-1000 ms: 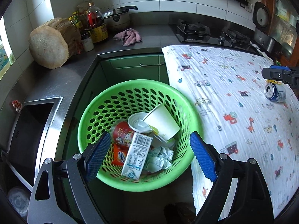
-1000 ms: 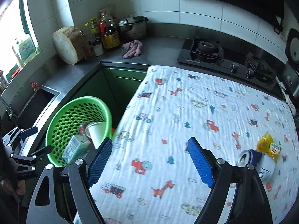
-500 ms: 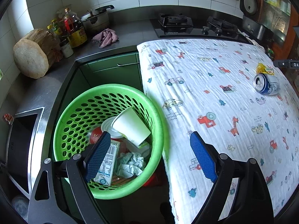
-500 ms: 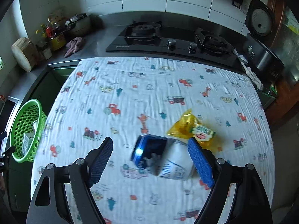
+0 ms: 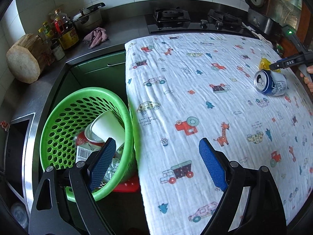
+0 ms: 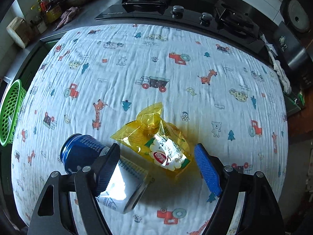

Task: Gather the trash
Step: 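Grasp the yellow snack bag with right while left reaches toward the milk can, then grasp the blue-and-white milk can with the left tool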

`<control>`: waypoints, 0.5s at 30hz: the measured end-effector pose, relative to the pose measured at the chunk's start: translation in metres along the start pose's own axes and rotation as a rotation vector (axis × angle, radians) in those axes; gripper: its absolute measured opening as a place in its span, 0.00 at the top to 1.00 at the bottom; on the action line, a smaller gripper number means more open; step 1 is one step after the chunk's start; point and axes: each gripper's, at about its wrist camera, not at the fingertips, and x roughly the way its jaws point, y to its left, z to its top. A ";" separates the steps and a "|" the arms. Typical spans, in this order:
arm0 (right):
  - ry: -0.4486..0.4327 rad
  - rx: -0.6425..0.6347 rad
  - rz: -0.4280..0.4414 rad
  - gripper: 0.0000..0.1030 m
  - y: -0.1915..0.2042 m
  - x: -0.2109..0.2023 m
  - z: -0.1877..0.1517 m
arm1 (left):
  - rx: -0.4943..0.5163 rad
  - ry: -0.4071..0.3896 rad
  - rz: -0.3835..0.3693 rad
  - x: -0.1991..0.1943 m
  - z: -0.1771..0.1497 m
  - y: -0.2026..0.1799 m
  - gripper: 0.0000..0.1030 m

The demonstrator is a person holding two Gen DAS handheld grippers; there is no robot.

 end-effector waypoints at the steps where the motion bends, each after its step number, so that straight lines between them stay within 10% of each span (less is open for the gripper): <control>1: 0.006 0.002 0.009 0.26 -0.003 0.004 0.002 | -0.002 0.002 -0.002 0.000 0.000 -0.002 0.17; 5: 0.037 0.031 0.067 0.31 -0.015 0.019 0.008 | -0.008 0.017 -0.016 0.000 -0.003 -0.012 0.17; 15: 0.051 0.111 0.187 0.78 -0.025 0.023 -0.008 | 0.038 0.034 -0.096 0.003 0.009 -0.058 0.17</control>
